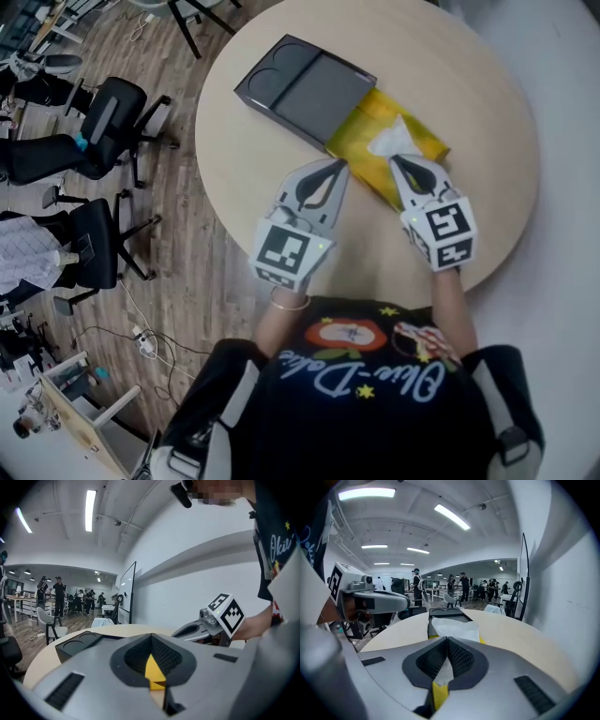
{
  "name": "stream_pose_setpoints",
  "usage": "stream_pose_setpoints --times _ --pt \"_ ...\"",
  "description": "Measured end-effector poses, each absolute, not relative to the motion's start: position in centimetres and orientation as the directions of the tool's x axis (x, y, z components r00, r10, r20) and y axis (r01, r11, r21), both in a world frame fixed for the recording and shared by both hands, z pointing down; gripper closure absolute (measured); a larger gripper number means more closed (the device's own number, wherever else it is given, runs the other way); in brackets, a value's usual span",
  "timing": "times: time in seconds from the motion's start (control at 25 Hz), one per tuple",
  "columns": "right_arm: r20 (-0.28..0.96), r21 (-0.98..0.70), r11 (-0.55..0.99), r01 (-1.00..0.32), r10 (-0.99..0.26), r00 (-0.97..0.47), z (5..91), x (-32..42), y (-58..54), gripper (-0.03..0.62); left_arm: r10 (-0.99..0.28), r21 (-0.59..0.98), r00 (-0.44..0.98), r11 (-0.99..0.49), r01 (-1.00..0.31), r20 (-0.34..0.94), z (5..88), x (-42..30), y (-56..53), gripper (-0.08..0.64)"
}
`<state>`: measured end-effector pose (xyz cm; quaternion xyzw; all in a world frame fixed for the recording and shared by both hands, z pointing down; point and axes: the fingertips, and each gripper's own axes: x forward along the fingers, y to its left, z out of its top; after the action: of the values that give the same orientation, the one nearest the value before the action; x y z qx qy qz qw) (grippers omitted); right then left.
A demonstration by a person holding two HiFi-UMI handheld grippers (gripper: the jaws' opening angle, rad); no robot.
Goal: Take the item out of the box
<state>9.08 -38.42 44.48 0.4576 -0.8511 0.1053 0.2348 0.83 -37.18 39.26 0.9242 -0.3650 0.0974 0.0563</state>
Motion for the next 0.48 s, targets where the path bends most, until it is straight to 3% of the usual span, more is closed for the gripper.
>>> stream_pose_setpoints --times 0.48 --pt "0.304 0.015 0.535 -0.845 -0.808 -0.506 38.1 12.0 -35.6 0.592 -0.645 -0.017 0.735 -0.754 -0.657 0.208 36.7 4.0 -34.5 0.575"
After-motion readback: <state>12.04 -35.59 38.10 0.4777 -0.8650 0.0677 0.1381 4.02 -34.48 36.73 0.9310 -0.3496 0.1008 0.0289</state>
